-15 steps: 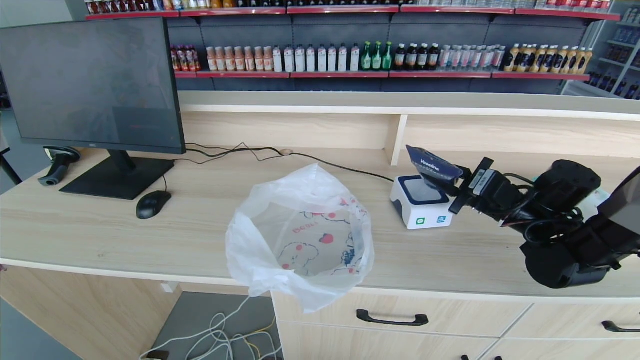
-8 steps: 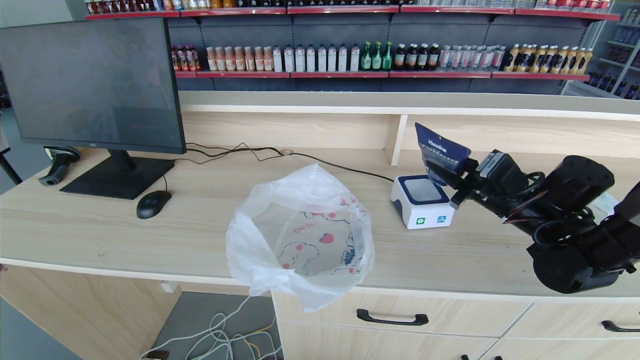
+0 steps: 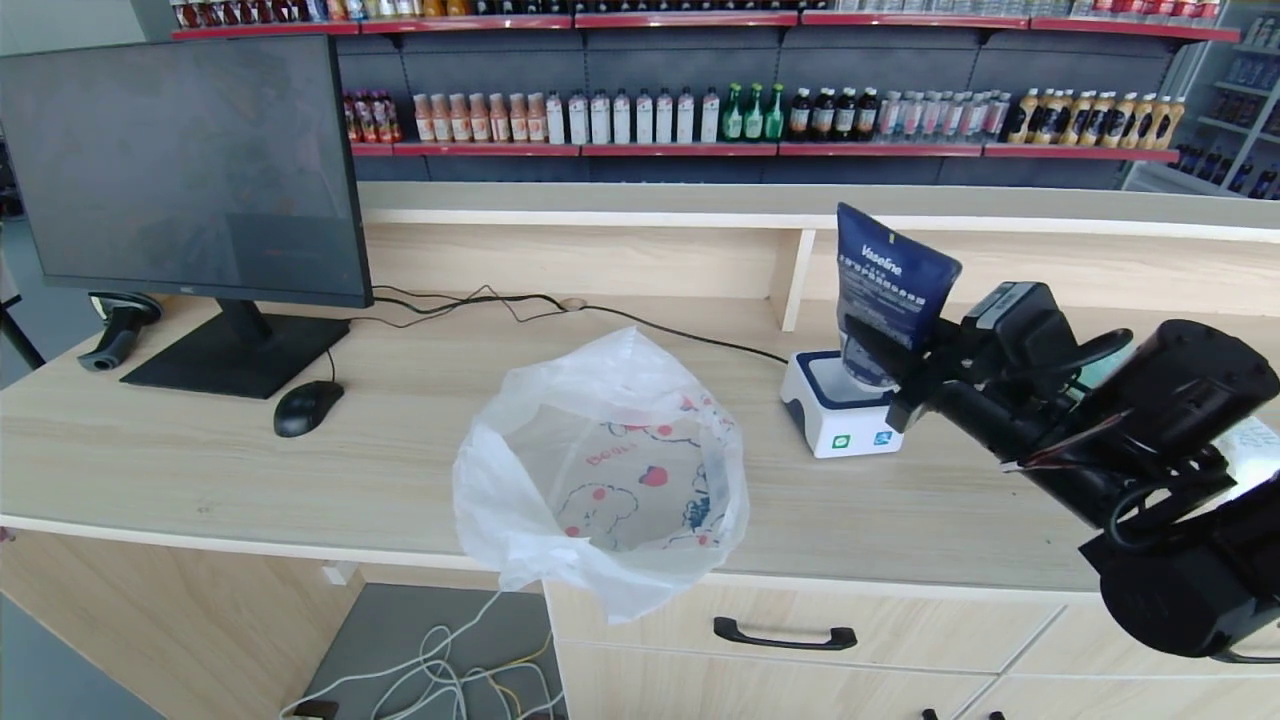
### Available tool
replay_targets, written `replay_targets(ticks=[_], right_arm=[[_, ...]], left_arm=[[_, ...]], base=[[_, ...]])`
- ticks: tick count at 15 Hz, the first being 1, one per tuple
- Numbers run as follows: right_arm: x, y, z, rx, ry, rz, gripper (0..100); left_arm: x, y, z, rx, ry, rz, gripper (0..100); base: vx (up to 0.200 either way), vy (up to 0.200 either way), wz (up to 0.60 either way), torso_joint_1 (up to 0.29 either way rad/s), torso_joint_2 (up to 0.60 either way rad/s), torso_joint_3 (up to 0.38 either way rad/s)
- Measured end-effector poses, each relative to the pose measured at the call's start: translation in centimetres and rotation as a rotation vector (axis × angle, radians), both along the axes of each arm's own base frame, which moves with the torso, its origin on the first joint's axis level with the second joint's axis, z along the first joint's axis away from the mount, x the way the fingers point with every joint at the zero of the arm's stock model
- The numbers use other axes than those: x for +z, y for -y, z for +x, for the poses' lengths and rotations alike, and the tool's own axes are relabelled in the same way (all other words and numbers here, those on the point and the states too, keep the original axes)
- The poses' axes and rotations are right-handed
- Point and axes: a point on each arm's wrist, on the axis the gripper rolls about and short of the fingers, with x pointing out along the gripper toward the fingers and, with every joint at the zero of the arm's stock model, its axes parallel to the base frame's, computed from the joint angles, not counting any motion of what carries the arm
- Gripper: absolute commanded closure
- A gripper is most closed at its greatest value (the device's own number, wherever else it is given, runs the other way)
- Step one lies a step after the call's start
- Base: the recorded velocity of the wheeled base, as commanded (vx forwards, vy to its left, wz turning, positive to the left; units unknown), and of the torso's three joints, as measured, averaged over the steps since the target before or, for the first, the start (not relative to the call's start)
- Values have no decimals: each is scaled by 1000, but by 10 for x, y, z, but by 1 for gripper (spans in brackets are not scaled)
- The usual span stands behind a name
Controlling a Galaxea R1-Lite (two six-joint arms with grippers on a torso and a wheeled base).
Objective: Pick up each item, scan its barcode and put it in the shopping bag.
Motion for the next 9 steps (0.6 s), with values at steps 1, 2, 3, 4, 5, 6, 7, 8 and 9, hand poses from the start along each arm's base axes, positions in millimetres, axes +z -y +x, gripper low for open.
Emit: replay_targets(ticks=[1,2,3,4,5,6,7,8,9], right_arm=[[3,2,-6,-12,-30,54,100],[6,5,-13,-26,-67,129,100],[8,7,-19,-43,-96,194,100],[10,10,-26,-86,-131,283,100],[12,14,-31,-131,-154,365,100],[14,17,-36,-157,-167,423,100],[16,18,-41,-164,-179,470,100],[16,19,-45,-161,-185,487,100],[14,20,-49,-163,-198,487,100]], left_arm=[[0,0,0,0,0,0,0],[0,0,0,0,0,0,0],[0,0,0,1,0,0,0],[0,0,0,1,0,0,0],[0,0,0,0,1,0,0],[0,0,0,0,0,0,0],[0,0,0,0,1,1,0],[0,0,0,1,0,0,0],[0,0,0,1,0,0,0]], base=[[0,0,0,0,0,0],[0,0,0,0,0,0],[0,0,0,0,0,0],[0,0,0,0,0,0],[0,0,0,0,0,0],[0,0,0,0,0,0],[0,0,0,0,0,0],[0,0,0,0,0,0],[0,0,0,0,0,0]])
